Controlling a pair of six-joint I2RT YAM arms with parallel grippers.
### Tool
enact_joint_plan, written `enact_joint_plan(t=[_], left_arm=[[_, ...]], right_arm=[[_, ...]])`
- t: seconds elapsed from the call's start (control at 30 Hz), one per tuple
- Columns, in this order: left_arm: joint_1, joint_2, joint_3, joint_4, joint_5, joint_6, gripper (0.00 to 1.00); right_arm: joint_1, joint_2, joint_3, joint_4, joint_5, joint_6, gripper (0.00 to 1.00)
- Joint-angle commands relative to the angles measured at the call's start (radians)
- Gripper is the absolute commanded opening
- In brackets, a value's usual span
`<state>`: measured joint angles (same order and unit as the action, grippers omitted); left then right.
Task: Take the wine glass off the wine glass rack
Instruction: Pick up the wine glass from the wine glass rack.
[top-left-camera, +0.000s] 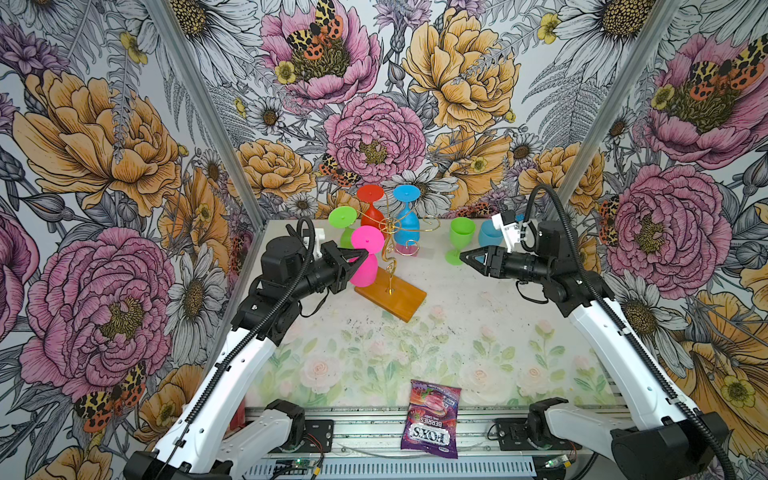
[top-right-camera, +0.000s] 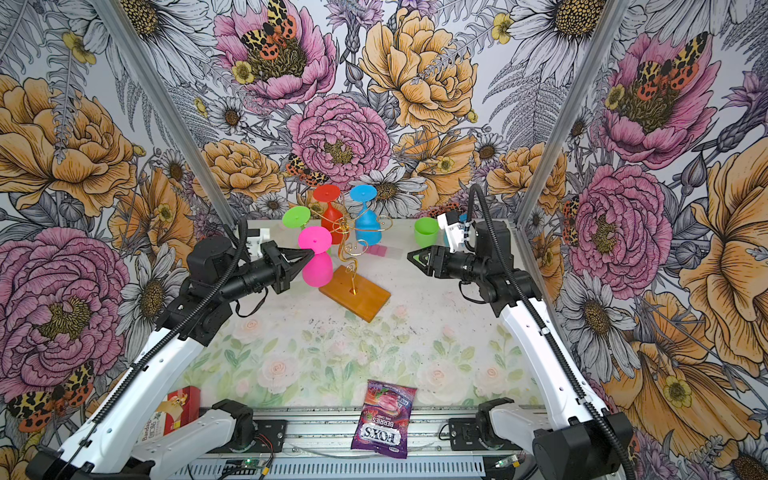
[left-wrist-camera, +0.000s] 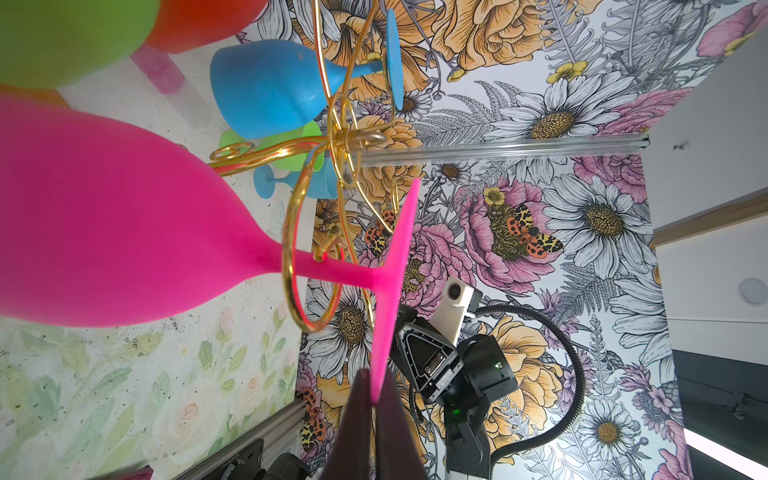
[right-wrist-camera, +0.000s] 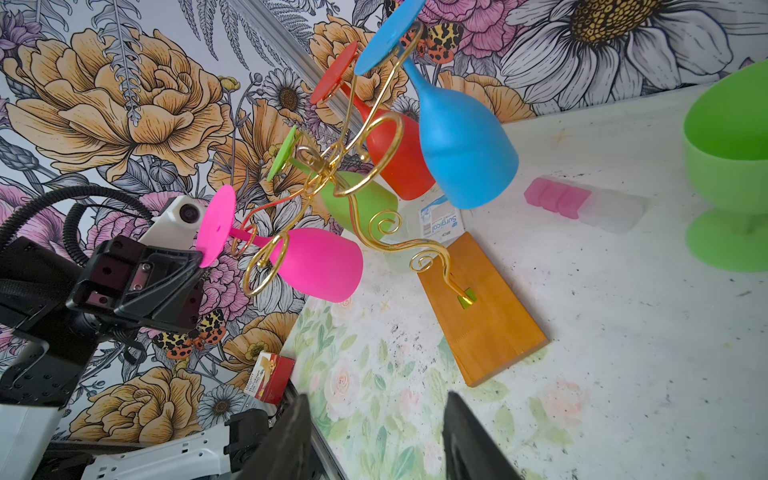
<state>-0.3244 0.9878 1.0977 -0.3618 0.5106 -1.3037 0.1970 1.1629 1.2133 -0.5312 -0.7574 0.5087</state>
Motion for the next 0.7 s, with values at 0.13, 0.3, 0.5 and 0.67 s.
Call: enact_joint_plan(t=[0.13,0.3,0.5,0.67], left_arm=[[0.015,-0.050,-0.009,-0.003,-0.016,-0.020,0.00],[0.031,-0.054,-0.017,-0.006,-0.020,-0.021,0.00],[0.054,-0.024,-0.014,-0.005,-0.004,-0.012,0.00],[0.053,0.020,0.023,-0.003,0.012,0.008,0.00]], right_arm=[[-0.004,-0.016,-0.009,0.043,-0.002,0.011,0.52],[-0.004,-0.013,-0.011,0.051,-0.004,0.014,0.52],[-0.004,-0.011,-0.014,0.055,-0.006,0.014,0.52],[-0.005,-0.010,-0.018,0.057,-0.005,0.014,0.52]])
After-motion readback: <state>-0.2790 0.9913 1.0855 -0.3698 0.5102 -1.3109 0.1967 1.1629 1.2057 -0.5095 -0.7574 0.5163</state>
